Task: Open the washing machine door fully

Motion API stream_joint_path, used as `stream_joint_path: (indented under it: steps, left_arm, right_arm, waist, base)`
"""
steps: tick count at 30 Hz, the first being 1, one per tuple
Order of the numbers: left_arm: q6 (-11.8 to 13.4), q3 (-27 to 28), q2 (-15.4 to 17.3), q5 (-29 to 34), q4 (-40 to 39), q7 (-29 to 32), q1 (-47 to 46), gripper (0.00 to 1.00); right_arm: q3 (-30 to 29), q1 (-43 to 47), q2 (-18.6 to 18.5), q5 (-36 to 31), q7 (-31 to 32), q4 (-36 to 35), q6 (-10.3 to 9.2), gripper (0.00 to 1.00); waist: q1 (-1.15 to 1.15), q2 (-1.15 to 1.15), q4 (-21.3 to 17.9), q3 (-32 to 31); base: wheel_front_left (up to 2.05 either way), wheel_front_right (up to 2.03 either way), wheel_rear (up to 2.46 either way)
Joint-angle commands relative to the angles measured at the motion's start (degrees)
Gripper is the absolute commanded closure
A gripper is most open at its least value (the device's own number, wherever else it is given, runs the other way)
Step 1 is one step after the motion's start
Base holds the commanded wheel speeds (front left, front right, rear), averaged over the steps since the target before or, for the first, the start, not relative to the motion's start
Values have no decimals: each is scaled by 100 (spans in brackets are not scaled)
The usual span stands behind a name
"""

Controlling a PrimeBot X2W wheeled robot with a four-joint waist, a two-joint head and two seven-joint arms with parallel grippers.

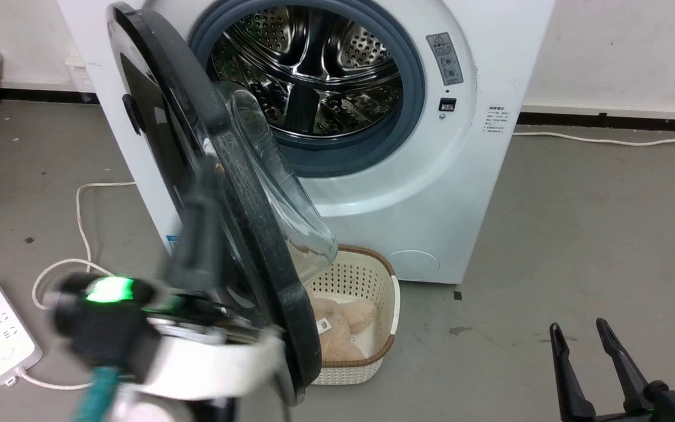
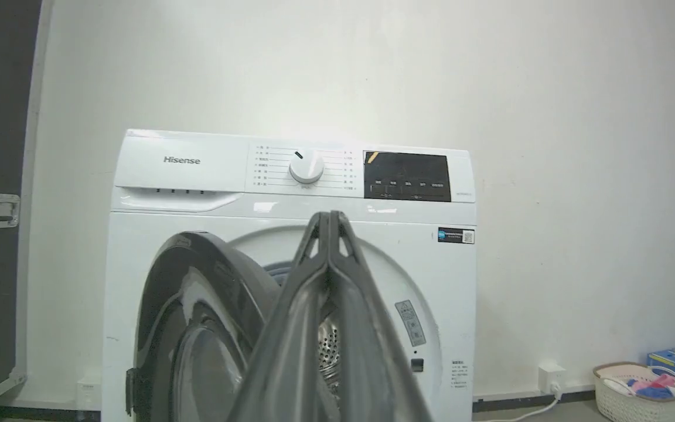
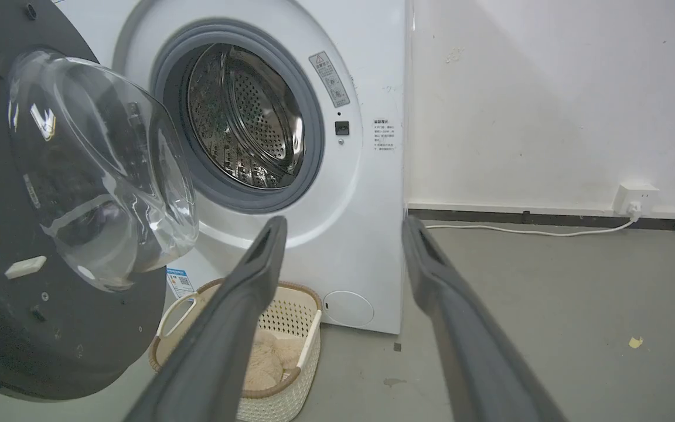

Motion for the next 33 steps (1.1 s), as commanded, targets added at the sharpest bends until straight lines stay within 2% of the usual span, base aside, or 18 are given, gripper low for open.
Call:
stream_joint_path:
  steps: [1,8,14,24,33]
  left_arm:
    - [-40,-101,17,32,-9,76,22,100]
    - [-243,-1257,-3,48,534,507,458,100]
    - [-152,-1705,-15,-139,1277,593,764,100]
    - [266,-1390,-21,-575,2595,298,711,100]
    - [396,-1201,115,-615,2787,32,821,100]
  right_arm:
    - [-11,-77,25,32,-26,24,-4,0]
    - [-41,-66,26,140,-26,163,-4,0]
    - [-54,-126,26,183,-26,185,-4,0]
    - [23,-168,26,171,-26,207,-4,0]
    - [35,-148,26,228,-26,220,-4,0]
  waist:
    - [0,0,-5,9]
    - [0,0,-4,68]
    - [0,0,-8,123]
    - [0,0,-7,220]
    - [0,0,278,214]
  base:
    - [0,0,0]
    - [0,0,0]
    - [0,0,0]
    - [0,0,0]
    - [0,0,0]
